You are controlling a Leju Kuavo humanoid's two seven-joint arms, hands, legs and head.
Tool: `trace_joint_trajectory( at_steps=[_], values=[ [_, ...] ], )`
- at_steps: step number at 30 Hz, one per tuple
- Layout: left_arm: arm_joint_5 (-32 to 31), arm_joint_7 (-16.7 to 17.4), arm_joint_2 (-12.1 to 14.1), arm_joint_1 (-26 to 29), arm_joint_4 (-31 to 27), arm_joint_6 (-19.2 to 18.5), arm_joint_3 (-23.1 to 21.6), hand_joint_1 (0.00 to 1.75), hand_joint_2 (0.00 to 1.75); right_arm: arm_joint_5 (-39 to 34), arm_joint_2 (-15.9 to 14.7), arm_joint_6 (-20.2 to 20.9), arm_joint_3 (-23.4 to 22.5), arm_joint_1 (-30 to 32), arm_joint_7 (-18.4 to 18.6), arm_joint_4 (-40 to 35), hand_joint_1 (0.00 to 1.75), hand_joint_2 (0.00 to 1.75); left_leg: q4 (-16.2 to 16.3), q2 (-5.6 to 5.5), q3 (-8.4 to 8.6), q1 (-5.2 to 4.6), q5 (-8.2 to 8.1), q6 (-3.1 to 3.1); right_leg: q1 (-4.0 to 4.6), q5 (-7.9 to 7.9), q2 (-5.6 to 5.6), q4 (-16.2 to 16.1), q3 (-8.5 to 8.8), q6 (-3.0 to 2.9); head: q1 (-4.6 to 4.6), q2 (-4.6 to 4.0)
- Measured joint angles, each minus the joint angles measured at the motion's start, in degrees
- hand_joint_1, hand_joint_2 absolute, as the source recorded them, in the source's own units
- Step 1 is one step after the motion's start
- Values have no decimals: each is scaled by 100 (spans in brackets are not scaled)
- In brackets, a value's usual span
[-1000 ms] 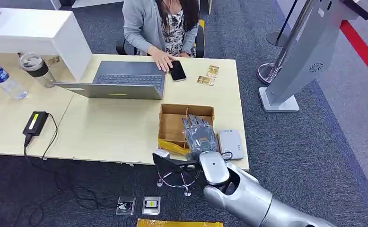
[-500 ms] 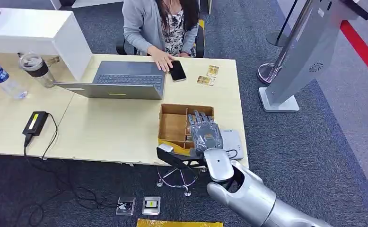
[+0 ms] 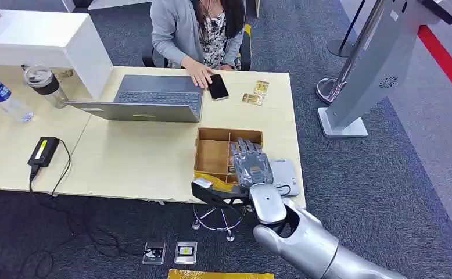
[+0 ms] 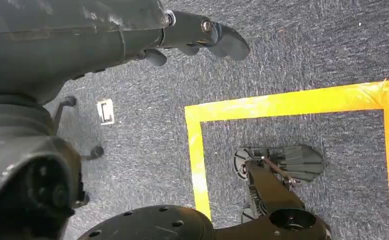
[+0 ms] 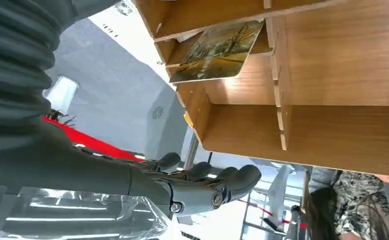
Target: Pass the card to the sensor for recognition and then transmit it.
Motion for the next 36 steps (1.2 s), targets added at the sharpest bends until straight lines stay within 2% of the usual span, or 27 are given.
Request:
trace_joint_trajectory(
  at_steps=[21, 36],
  values=[
    [-66, -105, 0, 0, 0, -44, 0, 0, 0, -142, 72, -236, 31, 16, 0, 227, 0, 175, 0, 0, -1, 0, 0, 0, 0, 0, 0, 0, -1, 0, 0, 0],
    [-83, -105, 0, 0, 0, -44, 0, 0, 0, -144, 72, -258, 31, 15, 0, 256, 0, 175, 0, 0, -2, 0, 0, 0, 0, 0, 0, 0, -1, 0, 0, 0]
  ],
)
